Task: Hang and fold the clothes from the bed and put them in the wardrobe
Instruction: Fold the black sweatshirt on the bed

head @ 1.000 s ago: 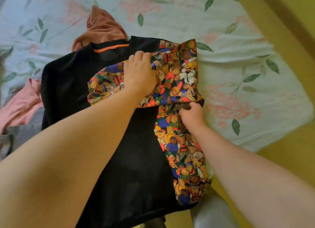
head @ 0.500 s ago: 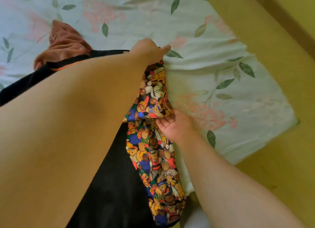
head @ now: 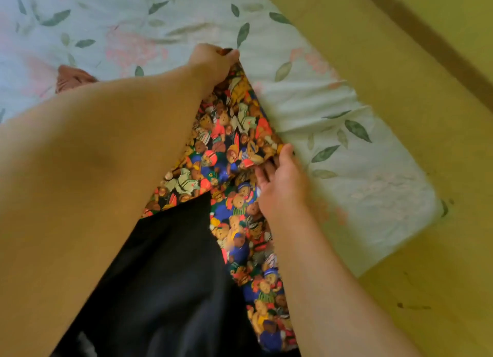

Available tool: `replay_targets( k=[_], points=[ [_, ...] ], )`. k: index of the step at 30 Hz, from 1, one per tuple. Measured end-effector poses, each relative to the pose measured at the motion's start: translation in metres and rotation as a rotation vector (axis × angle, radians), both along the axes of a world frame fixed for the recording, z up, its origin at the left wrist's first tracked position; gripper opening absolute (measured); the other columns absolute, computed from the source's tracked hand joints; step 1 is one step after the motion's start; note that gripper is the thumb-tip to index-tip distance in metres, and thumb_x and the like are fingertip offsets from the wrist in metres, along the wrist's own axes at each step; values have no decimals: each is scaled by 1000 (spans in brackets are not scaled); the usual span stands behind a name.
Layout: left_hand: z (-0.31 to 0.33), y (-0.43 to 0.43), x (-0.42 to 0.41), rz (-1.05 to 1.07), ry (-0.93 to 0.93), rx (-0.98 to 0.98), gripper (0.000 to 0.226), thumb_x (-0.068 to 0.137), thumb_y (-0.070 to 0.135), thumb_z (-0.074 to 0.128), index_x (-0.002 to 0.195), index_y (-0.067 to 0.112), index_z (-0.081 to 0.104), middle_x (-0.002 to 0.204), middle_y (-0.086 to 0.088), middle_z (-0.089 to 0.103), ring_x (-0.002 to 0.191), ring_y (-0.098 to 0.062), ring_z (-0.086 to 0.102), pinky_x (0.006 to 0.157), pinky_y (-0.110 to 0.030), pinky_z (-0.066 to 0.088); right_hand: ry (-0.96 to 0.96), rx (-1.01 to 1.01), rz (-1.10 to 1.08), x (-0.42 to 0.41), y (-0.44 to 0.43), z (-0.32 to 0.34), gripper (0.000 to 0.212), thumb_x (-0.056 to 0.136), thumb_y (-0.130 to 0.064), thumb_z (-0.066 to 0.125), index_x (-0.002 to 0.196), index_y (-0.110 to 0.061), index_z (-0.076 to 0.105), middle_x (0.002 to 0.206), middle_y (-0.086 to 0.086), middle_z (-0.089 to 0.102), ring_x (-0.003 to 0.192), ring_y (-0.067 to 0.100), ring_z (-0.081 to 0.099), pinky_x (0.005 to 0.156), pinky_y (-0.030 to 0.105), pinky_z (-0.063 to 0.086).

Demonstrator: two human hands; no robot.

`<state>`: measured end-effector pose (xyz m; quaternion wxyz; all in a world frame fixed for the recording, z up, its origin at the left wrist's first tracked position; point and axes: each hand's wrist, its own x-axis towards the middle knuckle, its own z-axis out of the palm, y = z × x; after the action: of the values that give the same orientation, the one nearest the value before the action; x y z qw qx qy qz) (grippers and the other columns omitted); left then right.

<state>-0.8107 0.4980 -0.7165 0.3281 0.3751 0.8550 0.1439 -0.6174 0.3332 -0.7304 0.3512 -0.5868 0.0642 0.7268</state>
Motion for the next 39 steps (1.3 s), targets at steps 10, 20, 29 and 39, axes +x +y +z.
replay_targets(
  k=[10, 20, 29, 39],
  points=[
    [-13, -19, -9, -150, 283, -6, 62, 92, 65, 52, 132, 17, 58, 126, -4, 65, 110, -26, 63, 96, -41, 52, -103, 62, 188, 38, 47, -34, 19, 106, -38, 48, 115, -24, 58, 120, 8, 71, 99, 24, 73, 83, 39, 57],
    [-1, -258, -68, 109, 764, -145, 52, 98, 53, 34, 127, 14, 53, 132, -13, 52, 125, -36, 46, 105, -56, 33, -107, -13, 224, 24, 62, -22, 35, 100, -41, 59, 125, -17, 59, 107, 8, 73, 95, 26, 71, 68, 37, 55],
    [9, -308, -112, 297, 406, -64, 38, 96, 58, 54, 96, 20, 54, 90, -1, 61, 73, -14, 55, 59, -30, 39, -128, -14, 184, -36, 6, -11, 53, 94, -26, 71, 141, -23, 48, 129, 12, 60, 114, 29, 62, 86, 41, 56],
    [44, -310, -174, 199, -172, -269, 29, 83, 49, 77, 103, 29, 71, 110, 3, 68, 106, -14, 61, 75, -33, 53, 220, -149, 758, -160, -137, 20, 30, 96, -23, 70, 124, -17, 62, 125, 4, 69, 114, 23, 64, 93, 40, 52]
  ],
)
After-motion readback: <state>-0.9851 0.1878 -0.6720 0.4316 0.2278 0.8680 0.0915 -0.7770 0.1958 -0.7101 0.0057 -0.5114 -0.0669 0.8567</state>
